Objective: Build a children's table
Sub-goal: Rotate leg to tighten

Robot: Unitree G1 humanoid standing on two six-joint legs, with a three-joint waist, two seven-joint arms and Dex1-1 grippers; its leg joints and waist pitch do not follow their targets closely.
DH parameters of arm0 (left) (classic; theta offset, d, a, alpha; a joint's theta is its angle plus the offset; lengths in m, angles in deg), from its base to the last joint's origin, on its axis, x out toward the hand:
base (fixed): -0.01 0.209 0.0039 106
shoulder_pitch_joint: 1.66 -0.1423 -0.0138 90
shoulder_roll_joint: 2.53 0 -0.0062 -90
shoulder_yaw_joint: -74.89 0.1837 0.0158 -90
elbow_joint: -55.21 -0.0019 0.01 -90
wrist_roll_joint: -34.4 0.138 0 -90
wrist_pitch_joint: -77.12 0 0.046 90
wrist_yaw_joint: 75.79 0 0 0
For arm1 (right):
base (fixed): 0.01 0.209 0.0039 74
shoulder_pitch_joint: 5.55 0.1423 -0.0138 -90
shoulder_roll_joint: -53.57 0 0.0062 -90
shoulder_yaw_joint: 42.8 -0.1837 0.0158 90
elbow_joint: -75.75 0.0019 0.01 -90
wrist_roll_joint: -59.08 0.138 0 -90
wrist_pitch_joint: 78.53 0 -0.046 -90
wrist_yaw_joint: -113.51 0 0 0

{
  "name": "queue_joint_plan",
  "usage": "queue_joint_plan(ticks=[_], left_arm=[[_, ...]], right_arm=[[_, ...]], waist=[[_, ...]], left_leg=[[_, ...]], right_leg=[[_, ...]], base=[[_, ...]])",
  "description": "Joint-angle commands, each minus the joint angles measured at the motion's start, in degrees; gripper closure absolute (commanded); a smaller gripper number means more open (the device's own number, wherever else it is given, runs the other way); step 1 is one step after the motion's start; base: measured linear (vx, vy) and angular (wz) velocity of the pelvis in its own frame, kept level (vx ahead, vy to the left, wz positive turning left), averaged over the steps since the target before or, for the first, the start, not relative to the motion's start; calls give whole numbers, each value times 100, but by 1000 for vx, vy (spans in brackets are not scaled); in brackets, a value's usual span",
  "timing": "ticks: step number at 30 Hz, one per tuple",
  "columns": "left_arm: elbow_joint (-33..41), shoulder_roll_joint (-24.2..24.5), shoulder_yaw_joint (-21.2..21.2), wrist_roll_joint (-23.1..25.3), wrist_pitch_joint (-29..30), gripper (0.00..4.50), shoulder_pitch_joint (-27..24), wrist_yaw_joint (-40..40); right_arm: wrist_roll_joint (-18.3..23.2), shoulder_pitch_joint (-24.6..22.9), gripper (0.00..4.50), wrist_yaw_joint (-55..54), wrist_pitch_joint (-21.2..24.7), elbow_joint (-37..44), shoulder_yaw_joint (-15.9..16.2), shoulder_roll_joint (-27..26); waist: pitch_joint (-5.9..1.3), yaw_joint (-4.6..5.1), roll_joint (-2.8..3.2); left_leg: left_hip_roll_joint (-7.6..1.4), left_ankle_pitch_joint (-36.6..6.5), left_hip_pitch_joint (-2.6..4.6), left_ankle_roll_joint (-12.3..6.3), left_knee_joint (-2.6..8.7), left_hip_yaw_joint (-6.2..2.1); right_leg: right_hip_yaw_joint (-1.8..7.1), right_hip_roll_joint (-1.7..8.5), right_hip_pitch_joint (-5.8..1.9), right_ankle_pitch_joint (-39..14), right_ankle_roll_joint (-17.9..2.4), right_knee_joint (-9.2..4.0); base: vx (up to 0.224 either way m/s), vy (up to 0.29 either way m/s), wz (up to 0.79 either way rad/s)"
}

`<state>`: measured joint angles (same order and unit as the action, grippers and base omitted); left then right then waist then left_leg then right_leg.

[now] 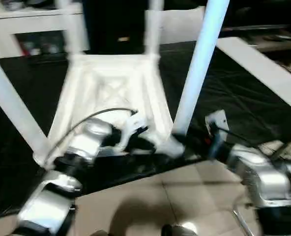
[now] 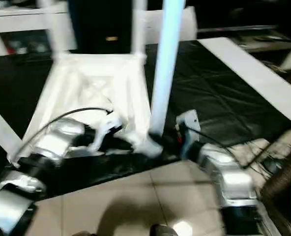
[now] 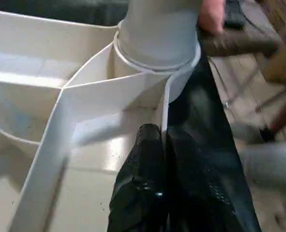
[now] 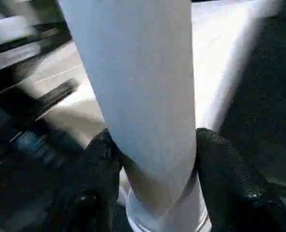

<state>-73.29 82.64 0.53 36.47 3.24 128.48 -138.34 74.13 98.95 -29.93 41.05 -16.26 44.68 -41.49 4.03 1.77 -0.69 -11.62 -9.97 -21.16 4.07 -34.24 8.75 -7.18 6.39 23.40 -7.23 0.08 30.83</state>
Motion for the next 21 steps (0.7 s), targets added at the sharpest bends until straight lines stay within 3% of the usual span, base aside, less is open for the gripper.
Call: queue_joint_plan(ticks=[1,2,3,4,5,6,7,8,9,10,12,14,15,17,19,21], left_arm=[[91,-768,-133,-355,-2,450,362,597],[91,-768,-133,-355,-2,450,362,597],[-75,-974,-261,-345,22,450,506,1132],[-159,-1037,-295,-349,7,450,578,1270],[-196,-1078,-319,-344,9,450,618,1359],[-262,-1109,-365,-345,-40,450,669,1467],[-275,-1144,-417,-319,-37,450,692,1562],[-306,-1142,-441,-279,-75,450,724,1596],[-349,-1107,-462,-232,-119,450,758,1607],[-376,-1030,-452,-188,-197,450,774,1548],[-465,-835,-379,-114,-372,450,790,1397],[-495,-729,-323,-82,-511,450,779,1263],[-544,-627,-272,-57,-664,450,770,1129],[-561,-430,-181,-13,-911,450,720,782],[-618,-224,-101,46,-1151,450,698,453],[-655,-135,-66,70,-1291,450,696,303]], right_arm=[[36,224,254,-480,198,-287,596,-706],[36,224,254,-480,198,-287,596,-706],[-79,427,254,-1085,137,-536,497,-1055],[-88,565,254,-1386,75,-699,400,-1241],[-99,652,254,-1588,47,-794,325,-1372],[-89,762,254,-1748,4,-905,250,-1495],[-121,829,254,-1874,-3,-955,181,-1609],[-146,894,254,-1962,-44,-997,134,-1707],[-159,936,254,-1974,-102,-1029,116,-1767],[-198,931,219,-1938,-172,-1024,141,-1759],[-265,882,198,-1951,-315,-1031,110,-1720],[-248,835,174,-1964,-348,-1007,48,-1698],[-209,789,164,-1993,-398,-993,-22,-1672],[-262,621,147,-1869,-532,-834,-11,-1493],[-295,425,134,-1690,-617,-618,-12,-1293],[-295,334,105,-1582,-653,-515,-8,-1196]], waist=[[-361,59,40],[-338,101,47],[-335,220,58],[-331,255,92],[-323,347,97],[-321,361,146],[-330,375,138],[-312,395,117],[-317,435,90],[-335,454,90],[-364,440,112],[-372,433,113],[-402,451,96],[-437,435,106],[-487,339,58],[-483,219,48]], left_leg=[[-100,-2870,20,17,493,-120],[-112,-3065,58,30,500,-118],[-97,-3320,145,23,467,-124],[-106,-3392,138,27,476,-143],[-155,-3580,99,43,533,-178],[-191,-3704,86,56,573,-205],[-229,-3816,75,68,626,-219],[-194,-3832,104,63,615,-188],[-61,-3638,199,61,494,-127],[-4,-3248,147,7,432,-108],[-45,-2907,77,-49,459,-114],[-58,-2840,45,-64,485,-125],[-73,-2714,-2,-89,502,-129],[-100,-2398,-24,-139,503,-104],[-58,-1829,-91,-349,460,-40],[-61,-1635,-49,-479,424,7]], right_leg=[[-11,191,-317,-3674,-284,-544],[-29,180,-277,-3686,-292,-571],[-125,192,-277,-3684,-294,-644],[-164,195,-303,-3679,-275,-647],[-207,193,-379,-3545,-229,-608],[-199,196,-432,-3409,-234,-554],[-110,223,-459,-3055,-342,-463],[-88,227,-396,-3075,-402,-501],[-131,281,-286,-3476,-450,-637],[-159,322,-328,-3748,-392,-677],[-128,333,-357,-3489,-433,-630],[-107,326,-370,-3280,-520,-593],[-75,322,-407,-2981,-647,-528],[1,319,-405,-2363,-940,-422],[86,294,-414,-1890,-1097,-324],[137,294,-353,-1899,-1164,-326]], base=[[0,0,0],[0,0,0],[0,0,0],[0,0,0],[0,0,0],[0,0,0],[0,0,0],[0,0,0],[0,0,0],[0,0,0],[0,0,0],[0,0,0],[0,0,0],[0,0,0],[0,0,0],[0,0,0]])
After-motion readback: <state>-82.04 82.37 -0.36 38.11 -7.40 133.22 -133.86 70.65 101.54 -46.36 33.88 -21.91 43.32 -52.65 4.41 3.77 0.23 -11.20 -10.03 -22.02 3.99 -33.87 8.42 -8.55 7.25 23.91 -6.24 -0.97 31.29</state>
